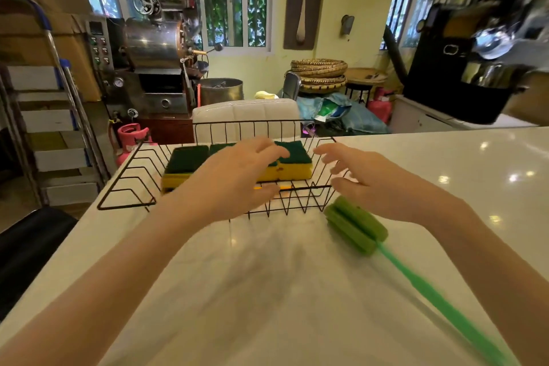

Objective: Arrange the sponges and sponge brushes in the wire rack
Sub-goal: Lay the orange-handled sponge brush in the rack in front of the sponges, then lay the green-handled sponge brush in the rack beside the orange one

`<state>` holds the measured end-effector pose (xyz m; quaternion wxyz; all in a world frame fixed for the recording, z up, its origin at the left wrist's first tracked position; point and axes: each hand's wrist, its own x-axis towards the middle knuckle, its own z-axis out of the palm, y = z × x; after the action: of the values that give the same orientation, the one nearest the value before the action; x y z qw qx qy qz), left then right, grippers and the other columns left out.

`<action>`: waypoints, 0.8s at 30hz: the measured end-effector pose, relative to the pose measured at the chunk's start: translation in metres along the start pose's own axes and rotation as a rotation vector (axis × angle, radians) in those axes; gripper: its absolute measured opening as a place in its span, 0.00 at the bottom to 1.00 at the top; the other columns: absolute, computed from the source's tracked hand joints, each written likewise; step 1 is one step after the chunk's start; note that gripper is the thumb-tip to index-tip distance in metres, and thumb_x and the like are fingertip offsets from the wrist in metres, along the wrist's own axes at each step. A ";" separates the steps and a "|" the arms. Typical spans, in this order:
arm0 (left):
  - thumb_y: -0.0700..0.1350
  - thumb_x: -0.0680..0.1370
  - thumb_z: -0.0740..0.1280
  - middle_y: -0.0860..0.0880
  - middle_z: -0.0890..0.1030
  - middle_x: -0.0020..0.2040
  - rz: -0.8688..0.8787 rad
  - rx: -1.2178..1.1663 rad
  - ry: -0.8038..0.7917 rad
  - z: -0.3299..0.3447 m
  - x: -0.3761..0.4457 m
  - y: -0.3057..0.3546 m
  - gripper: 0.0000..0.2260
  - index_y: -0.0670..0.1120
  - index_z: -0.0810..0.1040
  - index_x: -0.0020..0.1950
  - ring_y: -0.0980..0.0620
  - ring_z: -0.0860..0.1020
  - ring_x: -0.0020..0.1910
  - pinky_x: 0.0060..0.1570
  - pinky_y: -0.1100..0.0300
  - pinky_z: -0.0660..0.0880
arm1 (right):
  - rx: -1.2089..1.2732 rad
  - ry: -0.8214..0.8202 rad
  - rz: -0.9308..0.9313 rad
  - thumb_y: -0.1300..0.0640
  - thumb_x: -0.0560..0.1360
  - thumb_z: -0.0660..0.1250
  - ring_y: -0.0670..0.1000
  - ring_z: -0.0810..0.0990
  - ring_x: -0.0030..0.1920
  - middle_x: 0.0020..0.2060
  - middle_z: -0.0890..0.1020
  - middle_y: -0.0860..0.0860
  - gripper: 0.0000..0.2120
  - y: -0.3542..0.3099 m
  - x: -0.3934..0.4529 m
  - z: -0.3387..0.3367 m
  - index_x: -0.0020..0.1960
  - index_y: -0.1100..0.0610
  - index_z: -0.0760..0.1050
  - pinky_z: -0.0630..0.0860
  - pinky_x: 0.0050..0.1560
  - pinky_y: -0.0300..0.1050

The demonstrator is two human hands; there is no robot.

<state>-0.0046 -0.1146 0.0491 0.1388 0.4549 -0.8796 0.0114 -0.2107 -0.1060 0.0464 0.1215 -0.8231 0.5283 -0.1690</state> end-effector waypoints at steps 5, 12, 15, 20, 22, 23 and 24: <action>0.54 0.72 0.66 0.55 0.56 0.74 0.204 -0.200 -0.021 0.033 0.011 0.048 0.33 0.58 0.52 0.72 0.56 0.59 0.71 0.67 0.58 0.61 | 0.122 0.094 0.142 0.51 0.72 0.67 0.45 0.70 0.57 0.66 0.69 0.49 0.32 0.038 -0.051 0.006 0.71 0.46 0.55 0.67 0.55 0.40; 0.52 0.69 0.69 0.52 0.52 0.76 0.349 -0.160 -0.100 0.091 0.037 0.077 0.36 0.58 0.53 0.72 0.53 0.52 0.73 0.71 0.56 0.55 | 0.262 -0.053 0.377 0.45 0.63 0.74 0.48 0.78 0.38 0.41 0.81 0.49 0.22 0.067 -0.084 0.018 0.54 0.47 0.72 0.74 0.39 0.40; 0.52 0.69 0.67 0.50 0.54 0.76 0.423 0.041 -0.049 0.104 0.041 0.077 0.34 0.56 0.55 0.71 0.51 0.51 0.74 0.72 0.56 0.45 | 0.366 -0.115 0.425 0.49 0.63 0.75 0.47 0.78 0.29 0.33 0.80 0.49 0.19 0.073 -0.087 0.017 0.50 0.52 0.75 0.75 0.29 0.42; 0.48 0.70 0.66 0.46 0.70 0.68 0.491 0.135 0.009 0.111 0.040 0.075 0.27 0.51 0.64 0.68 0.47 0.65 0.69 0.69 0.53 0.46 | 0.433 -0.196 0.417 0.56 0.64 0.75 0.46 0.76 0.25 0.27 0.79 0.48 0.12 0.078 -0.088 0.018 0.46 0.58 0.79 0.78 0.30 0.44; 0.47 0.70 0.68 0.46 0.74 0.65 0.501 0.144 0.022 0.112 0.039 0.074 0.25 0.50 0.67 0.66 0.46 0.70 0.66 0.67 0.52 0.51 | 0.466 -0.216 0.407 0.59 0.66 0.73 0.47 0.76 0.25 0.25 0.78 0.48 0.08 0.079 -0.088 0.020 0.43 0.60 0.79 0.78 0.32 0.43; 0.47 0.69 0.68 0.46 0.75 0.64 0.507 0.140 0.027 0.112 0.040 0.074 0.25 0.50 0.68 0.65 0.46 0.71 0.65 0.67 0.51 0.53 | 0.470 -0.222 0.402 0.60 0.67 0.72 0.46 0.75 0.25 0.24 0.78 0.47 0.07 0.080 -0.088 0.021 0.43 0.60 0.79 0.77 0.32 0.43; 0.46 0.69 0.69 0.46 0.76 0.63 0.513 0.134 0.032 0.111 0.039 0.073 0.24 0.50 0.69 0.65 0.46 0.72 0.64 0.67 0.52 0.57 | 0.468 -0.221 0.399 0.60 0.67 0.72 0.46 0.75 0.25 0.23 0.77 0.46 0.06 0.080 -0.088 0.021 0.43 0.60 0.79 0.77 0.32 0.42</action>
<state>-0.1108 -0.1189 -0.0395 0.1147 0.2252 -0.9611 0.1115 -0.3021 -0.0580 -0.0166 0.3948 -0.6665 0.6095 -0.1684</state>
